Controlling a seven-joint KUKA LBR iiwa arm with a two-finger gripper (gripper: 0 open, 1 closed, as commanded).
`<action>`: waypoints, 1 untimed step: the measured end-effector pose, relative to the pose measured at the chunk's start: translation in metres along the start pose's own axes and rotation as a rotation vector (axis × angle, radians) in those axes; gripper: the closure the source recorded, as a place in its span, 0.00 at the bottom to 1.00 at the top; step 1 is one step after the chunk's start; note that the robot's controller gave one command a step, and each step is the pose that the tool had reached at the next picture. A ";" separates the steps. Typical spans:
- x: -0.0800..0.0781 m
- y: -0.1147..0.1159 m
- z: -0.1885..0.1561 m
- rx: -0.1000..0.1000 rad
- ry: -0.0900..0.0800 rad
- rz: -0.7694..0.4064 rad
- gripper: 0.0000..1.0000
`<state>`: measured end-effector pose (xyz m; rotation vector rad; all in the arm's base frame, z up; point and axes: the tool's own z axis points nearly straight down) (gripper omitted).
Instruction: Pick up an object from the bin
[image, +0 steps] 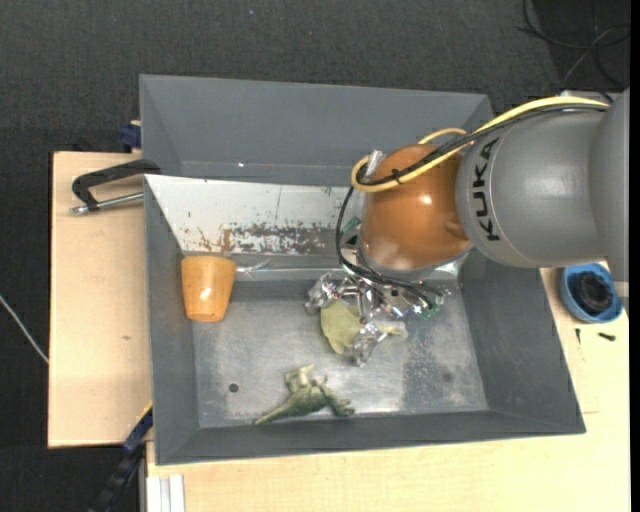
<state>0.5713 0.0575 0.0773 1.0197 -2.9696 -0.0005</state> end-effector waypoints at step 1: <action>0.017 -0.073 0.004 0.003 -0.015 0.041 0.00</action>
Offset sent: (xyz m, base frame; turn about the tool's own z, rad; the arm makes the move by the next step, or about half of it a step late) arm 0.0278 -0.0678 -0.0073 0.0345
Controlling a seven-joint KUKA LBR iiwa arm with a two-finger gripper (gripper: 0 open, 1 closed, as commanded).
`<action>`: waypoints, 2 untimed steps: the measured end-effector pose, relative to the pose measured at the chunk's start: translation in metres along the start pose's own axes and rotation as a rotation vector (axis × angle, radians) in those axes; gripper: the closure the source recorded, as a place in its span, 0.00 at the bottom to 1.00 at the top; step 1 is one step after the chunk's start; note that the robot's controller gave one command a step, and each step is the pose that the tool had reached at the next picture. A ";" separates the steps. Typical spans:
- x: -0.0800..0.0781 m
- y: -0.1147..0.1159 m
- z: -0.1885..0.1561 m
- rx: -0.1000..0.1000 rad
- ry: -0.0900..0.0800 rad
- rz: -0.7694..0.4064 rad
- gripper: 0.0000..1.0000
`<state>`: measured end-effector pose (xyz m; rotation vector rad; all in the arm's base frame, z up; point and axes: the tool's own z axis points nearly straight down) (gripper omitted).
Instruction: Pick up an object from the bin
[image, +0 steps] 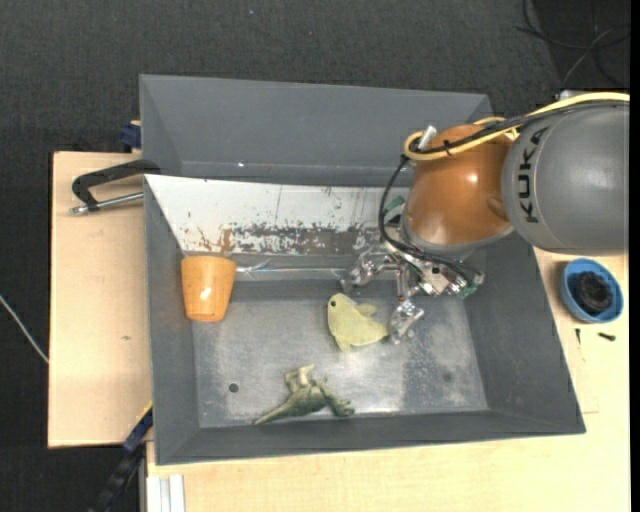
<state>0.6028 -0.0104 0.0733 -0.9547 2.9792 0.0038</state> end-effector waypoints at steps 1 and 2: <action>-0.006 0.051 0.000 0.000 0.006 -0.220 0.00; -0.007 0.050 -0.001 0.001 0.003 -0.217 1.00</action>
Offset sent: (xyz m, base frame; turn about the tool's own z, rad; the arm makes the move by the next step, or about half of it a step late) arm -0.0269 0.0425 -0.0033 -0.2199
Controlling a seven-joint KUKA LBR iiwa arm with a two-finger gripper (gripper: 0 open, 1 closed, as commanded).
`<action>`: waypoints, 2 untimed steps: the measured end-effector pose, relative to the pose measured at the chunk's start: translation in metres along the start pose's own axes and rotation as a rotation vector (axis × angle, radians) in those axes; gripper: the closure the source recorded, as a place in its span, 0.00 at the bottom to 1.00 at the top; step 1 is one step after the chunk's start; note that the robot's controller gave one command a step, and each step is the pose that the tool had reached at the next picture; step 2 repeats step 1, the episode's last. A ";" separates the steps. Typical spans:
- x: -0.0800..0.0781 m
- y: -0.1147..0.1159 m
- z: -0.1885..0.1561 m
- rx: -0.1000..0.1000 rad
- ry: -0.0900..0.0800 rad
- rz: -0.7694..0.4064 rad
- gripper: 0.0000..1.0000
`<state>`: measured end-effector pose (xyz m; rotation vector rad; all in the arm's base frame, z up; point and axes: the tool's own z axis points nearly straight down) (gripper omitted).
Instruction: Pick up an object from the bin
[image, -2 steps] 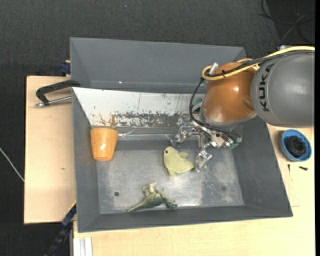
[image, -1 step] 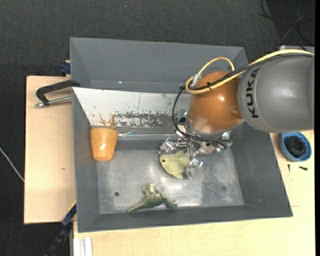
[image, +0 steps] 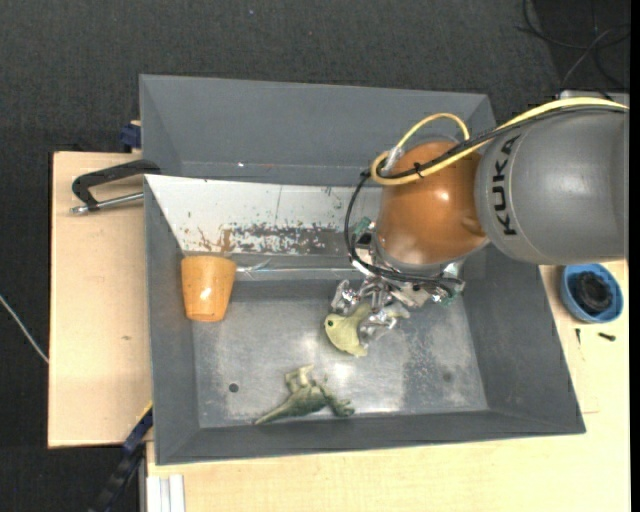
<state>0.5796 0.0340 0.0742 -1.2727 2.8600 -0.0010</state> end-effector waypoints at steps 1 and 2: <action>0.009 -0.004 -0.136 0.005 -0.002 -0.021 1.00; 0.009 -0.004 -0.136 0.005 -0.002 -0.021 1.00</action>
Offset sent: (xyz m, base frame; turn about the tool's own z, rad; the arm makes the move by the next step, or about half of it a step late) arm -0.0075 -0.0109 0.1296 -0.0236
